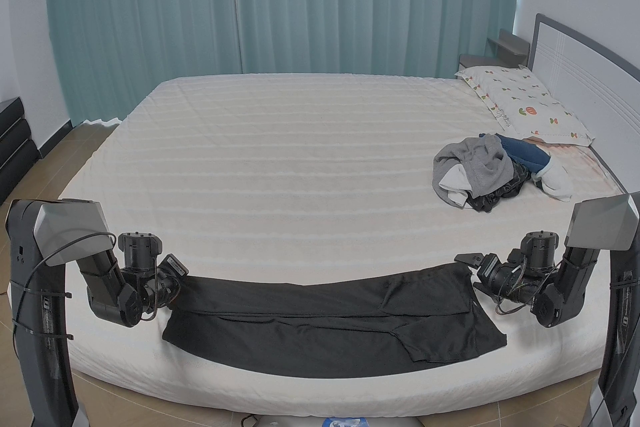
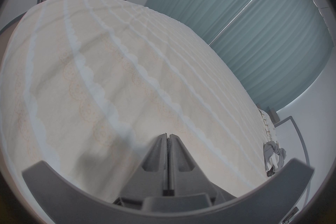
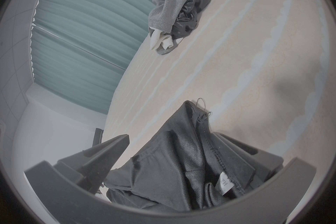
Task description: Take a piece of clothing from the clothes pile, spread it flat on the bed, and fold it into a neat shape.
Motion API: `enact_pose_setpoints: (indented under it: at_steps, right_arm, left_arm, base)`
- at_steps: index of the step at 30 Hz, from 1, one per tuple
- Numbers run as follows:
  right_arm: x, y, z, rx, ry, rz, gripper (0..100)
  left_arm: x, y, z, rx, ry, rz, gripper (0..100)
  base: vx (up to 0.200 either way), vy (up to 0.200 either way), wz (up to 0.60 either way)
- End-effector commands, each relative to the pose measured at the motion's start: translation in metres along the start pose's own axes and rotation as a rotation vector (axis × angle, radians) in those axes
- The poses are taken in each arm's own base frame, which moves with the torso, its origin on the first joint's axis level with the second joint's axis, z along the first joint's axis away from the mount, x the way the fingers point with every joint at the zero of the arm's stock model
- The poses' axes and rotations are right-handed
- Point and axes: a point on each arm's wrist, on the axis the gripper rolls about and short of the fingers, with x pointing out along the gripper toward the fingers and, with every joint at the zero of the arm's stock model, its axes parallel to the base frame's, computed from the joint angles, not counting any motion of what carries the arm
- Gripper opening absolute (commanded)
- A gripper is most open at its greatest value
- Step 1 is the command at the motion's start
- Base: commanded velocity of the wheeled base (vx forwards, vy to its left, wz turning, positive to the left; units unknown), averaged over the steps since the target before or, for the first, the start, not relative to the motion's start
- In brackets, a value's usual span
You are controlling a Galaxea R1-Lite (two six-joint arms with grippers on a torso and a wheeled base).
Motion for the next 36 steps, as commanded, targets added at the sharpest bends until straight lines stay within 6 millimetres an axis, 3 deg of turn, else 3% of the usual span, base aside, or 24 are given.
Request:
enact_pose_setpoints:
  at_steps: [1, 14, 15, 32, 33, 34, 36]
  right_arm:
    - [0.003, -0.003, -0.004, -0.016, 0.007, -0.013, 100]
    - [0.022, -0.004, -0.005, -0.073, 0.0, -0.006, 100]
    - [0.022, -0.004, -0.005, -0.077, 0.002, -0.007, 0]
    - [0.021, -0.008, 0.0, -0.073, -0.042, -0.039, 0]
    - [0.021, -0.008, 0.0, -0.073, -0.042, -0.039, 100]
    - [0.02, -0.008, -0.001, -0.072, -0.041, -0.043, 100]
    - [0.02, -0.009, -0.001, -0.072, -0.045, -0.041, 100]
  left_arm:
    - [0.001, 0.002, -0.001, -0.001, 0.004, 0.005, 0]
    - [0.001, 0.002, -0.001, -0.003, 0.004, 0.005, 0]
    - [0.001, 0.002, -0.001, -0.003, 0.004, 0.005, 0]
    - [-0.001, 0.002, -0.002, -0.002, 0.006, 0.007, 0]
    - [-0.001, 0.002, -0.002, -0.002, 0.006, 0.007, 0]
    - [-0.001, 0.003, -0.002, -0.002, 0.008, 0.01, 100]
    - [-0.002, 0.003, -0.002, -0.004, 0.011, 0.008, 100]
  base:
    - [0.0, 0.0, 0.0]
    - [0.0, 0.0, 0.0]
    - [0.0, 0.0, 0.0]
    - [0.0, 0.0, 0.0]
    - [0.0, 0.0, 0.0]
    - [0.0, 0.0, 0.0]
    - [0.0, 0.0, 0.0]
